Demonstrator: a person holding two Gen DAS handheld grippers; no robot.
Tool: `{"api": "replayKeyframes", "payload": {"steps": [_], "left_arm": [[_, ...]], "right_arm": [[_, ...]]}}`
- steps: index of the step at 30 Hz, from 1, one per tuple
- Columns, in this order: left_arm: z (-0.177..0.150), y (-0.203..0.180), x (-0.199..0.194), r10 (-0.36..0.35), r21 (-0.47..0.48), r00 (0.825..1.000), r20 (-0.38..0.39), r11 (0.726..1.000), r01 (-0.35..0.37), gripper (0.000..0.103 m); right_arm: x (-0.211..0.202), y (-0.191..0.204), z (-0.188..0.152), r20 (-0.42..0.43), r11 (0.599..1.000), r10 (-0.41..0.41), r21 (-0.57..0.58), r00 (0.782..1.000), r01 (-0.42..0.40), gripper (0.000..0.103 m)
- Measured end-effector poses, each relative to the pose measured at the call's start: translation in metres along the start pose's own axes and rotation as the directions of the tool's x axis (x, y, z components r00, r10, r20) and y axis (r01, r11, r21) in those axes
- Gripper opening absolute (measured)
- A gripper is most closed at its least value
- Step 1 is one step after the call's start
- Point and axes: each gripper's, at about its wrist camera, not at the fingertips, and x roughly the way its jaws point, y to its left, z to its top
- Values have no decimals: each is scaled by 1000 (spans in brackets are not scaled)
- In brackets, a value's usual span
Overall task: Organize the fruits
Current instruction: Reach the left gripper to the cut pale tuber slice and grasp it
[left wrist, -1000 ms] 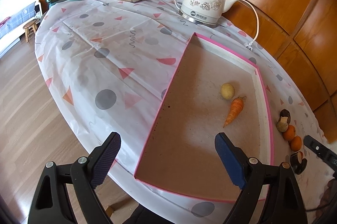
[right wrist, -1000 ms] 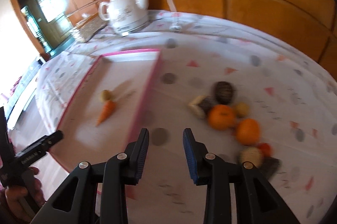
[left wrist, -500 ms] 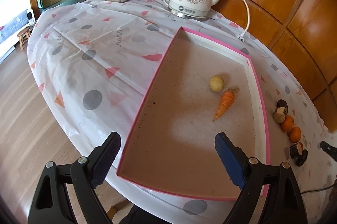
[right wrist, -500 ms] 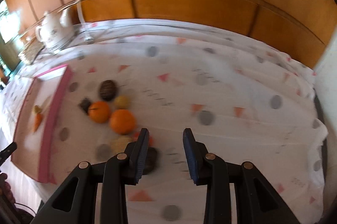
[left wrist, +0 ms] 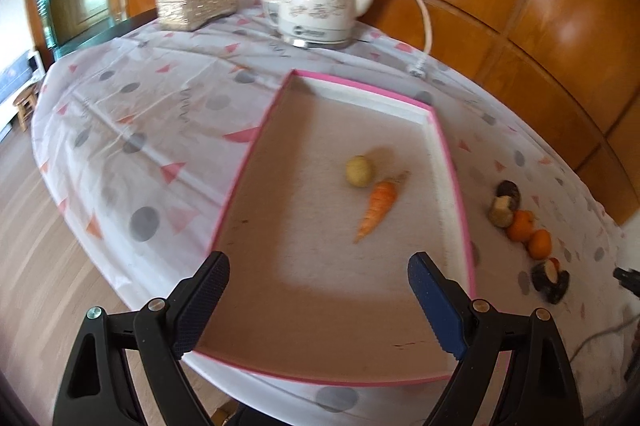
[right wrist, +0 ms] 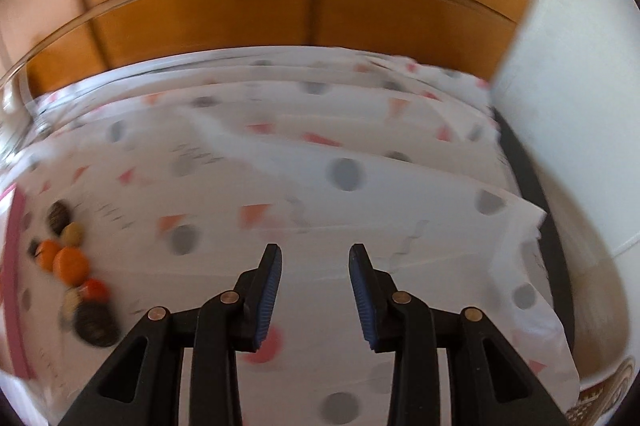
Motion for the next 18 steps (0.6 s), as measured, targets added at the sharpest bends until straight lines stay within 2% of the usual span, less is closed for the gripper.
{"api": "replayKeyframes", "payload": {"steps": [3,7,8,14,18], "left_arm": [[2,-14,0,-33,42,999,-8,999,33,90],[6,-37,6,-87,89,995,-51,992,92,88],[7,-45,8,-111,109,991,-70,987,118,84],[11,-92,23,-175,190,973,-153,961,202,66],[15,-120,32,-206,228,961,-185,942,246,63]], "right_arm": [[13,-24,-2,-28,994,-8,109,1000,11,35],[20,-48,-2,-46,969,46,245,998,-34,35],[20,-51,-2,-44,965,44,259,998,-31,35],[16,-49,-2,-34,964,67,261,997,-56,35],[11,-47,-1,-16,969,60,241,998,-54,35]]}}
